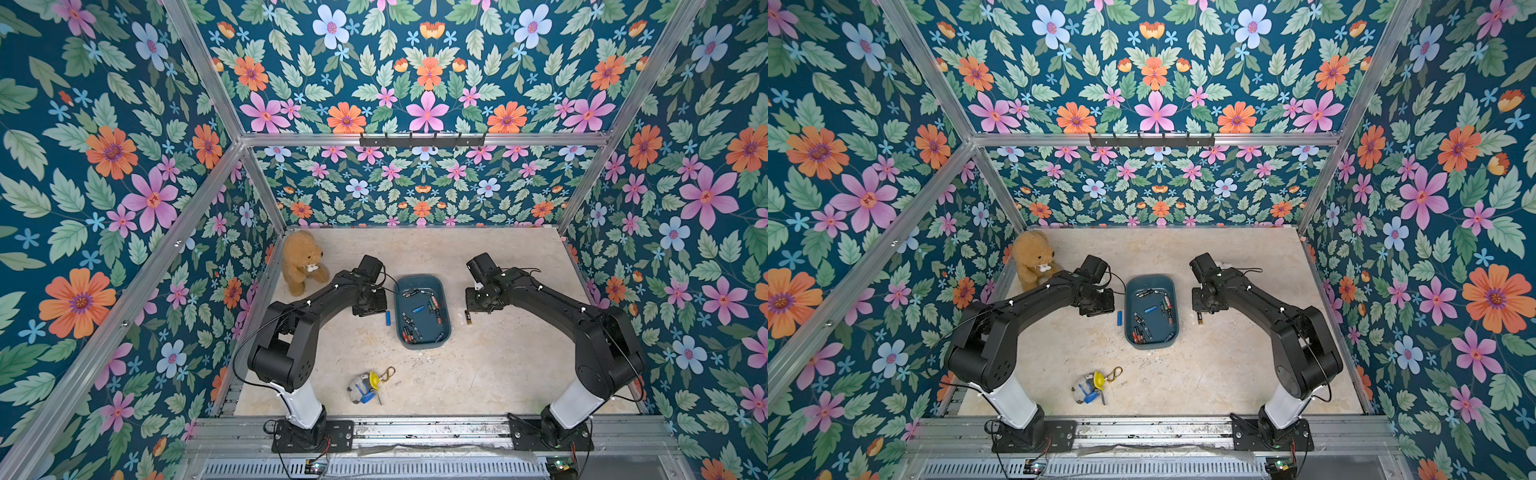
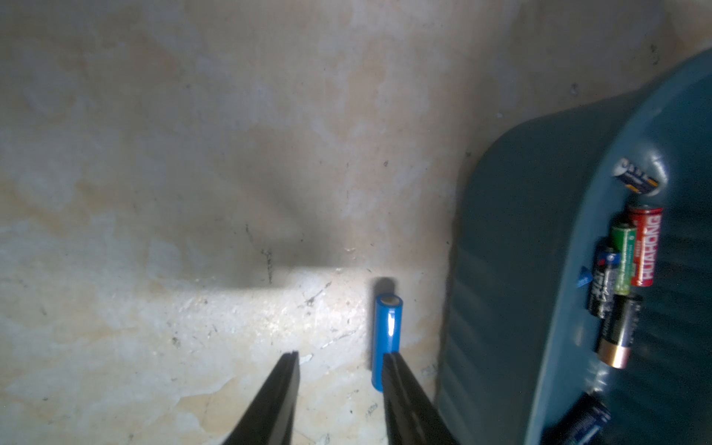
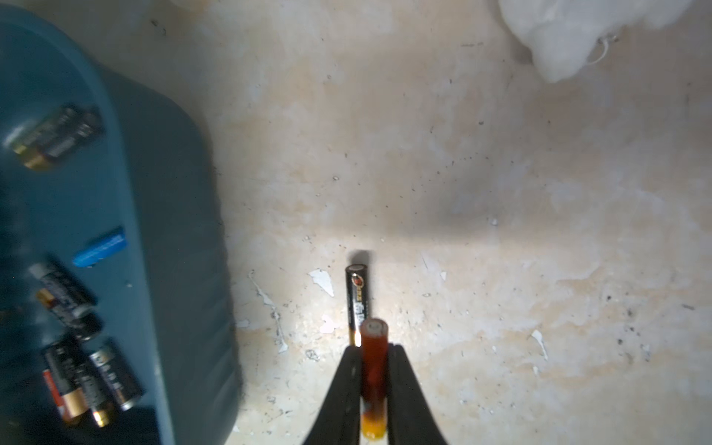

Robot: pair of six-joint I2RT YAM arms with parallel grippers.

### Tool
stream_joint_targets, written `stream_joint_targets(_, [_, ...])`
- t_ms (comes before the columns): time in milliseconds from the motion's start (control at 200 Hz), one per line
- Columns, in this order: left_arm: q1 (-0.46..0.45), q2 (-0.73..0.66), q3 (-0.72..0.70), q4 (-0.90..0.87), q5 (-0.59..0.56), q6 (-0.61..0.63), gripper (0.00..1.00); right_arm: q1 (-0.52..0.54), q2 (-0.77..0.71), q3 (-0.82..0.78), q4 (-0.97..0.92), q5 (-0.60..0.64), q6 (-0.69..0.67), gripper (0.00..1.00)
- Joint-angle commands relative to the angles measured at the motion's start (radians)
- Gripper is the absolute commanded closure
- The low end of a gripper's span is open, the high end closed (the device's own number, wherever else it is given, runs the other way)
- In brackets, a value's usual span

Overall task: Take the batteries out of the storage box
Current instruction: Place the battery at the center of the board.

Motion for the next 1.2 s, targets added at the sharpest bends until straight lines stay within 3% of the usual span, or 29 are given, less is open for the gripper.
stream_joint_targets(0, [0.0, 0.003, 0.002, -0.018, -0.001, 0.006, 0.58, -0.017, -0.003, -0.033, 0.026, 0.012, -0.015, 0.84])
stream_joint_targets(1195, [0.0, 0.014, 0.002, -0.016, 0.007, 0.003, 0.58, -0.053, 0.087, -0.098, 0.122, -0.021, -0.067, 0.83])
